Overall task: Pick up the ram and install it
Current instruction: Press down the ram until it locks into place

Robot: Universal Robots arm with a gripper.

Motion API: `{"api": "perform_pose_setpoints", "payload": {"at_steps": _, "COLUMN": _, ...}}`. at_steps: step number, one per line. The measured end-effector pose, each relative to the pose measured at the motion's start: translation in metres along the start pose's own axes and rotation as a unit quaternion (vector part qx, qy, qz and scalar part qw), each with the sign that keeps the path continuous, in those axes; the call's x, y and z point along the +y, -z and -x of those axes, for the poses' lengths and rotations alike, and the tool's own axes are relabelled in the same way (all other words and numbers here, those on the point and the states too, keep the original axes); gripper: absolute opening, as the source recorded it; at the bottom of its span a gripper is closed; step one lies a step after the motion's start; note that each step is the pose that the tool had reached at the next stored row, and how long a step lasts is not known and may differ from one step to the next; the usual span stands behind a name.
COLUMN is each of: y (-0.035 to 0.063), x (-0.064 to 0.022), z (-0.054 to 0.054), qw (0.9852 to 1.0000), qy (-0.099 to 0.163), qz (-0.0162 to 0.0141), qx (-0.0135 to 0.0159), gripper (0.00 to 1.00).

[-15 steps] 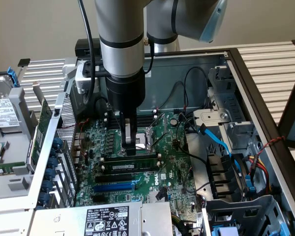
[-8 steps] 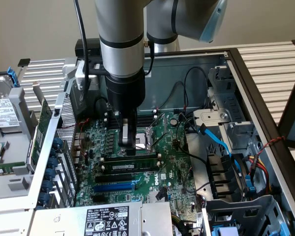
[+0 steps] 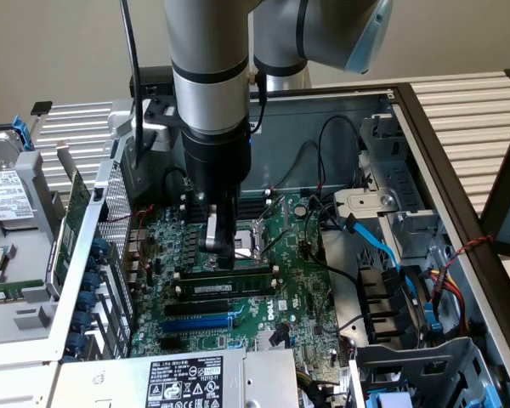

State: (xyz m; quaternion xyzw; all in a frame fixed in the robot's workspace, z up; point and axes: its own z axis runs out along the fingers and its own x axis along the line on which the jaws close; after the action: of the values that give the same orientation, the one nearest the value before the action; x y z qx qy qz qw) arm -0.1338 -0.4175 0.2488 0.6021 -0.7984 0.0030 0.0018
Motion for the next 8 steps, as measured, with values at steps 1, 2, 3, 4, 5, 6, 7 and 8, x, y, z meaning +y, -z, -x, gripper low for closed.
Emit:
{"api": "perform_pose_setpoints", "payload": {"at_steps": 1, "y": 0.0000, "x": 0.0000, "z": 0.0000, "qw": 1.0000, "qy": -0.008, "qz": 0.0000, "qx": 0.0000, "gripper": 0.11}}
{"api": "perform_pose_setpoints", "payload": {"at_steps": 2, "y": 0.0000, "x": 0.0000, "z": 0.0000, "qw": 0.9999, "qy": -0.016, "qz": 0.0001, "qx": 0.0000, "gripper": 0.11}}
{"api": "perform_pose_setpoints", "payload": {"at_steps": 3, "y": 0.0000, "x": 0.0000, "z": 0.0000, "qw": 0.9997, "qy": -0.024, "qz": 0.0001, "qx": 0.0000, "gripper": 0.11}}
{"api": "perform_pose_setpoints", "payload": {"at_steps": 4, "y": 0.0000, "x": 0.0000, "z": 0.0000, "qw": 0.9995, "qy": -0.032, "qz": 0.0002, "qx": 0.0001, "gripper": 0.11}}
{"api": "perform_pose_setpoints", "payload": {"at_steps": 5, "y": 0.0000, "x": 0.0000, "z": 0.0000, "qw": 0.9992, "qy": -0.039, "qz": 0.0003, "qx": 0.0001, "gripper": 0.11}}
{"api": "perform_pose_setpoints", "payload": {"at_steps": 6, "y": 0.0000, "x": 0.0000, "z": 0.0000, "qw": 0.9989, "qy": -0.047, "qz": 0.0003, "qx": 0.0001, "gripper": 0.11}}
{"api": "perform_pose_setpoints", "payload": {"at_steps": 7, "y": -0.0001, "x": 0.0000, "z": 0.0000, "qw": 0.9986, "qy": -0.052, "qz": 0.0002, "qx": 0.0005, "gripper": 0.11}}
{"api": "perform_pose_setpoints", "payload": {"at_steps": 8, "y": -0.0002, "x": -0.0001, "z": 0.0001, "qw": 0.9984, "qy": -0.056, "qz": -0.0001, "qx": 0.0015, "gripper": 0.11}}
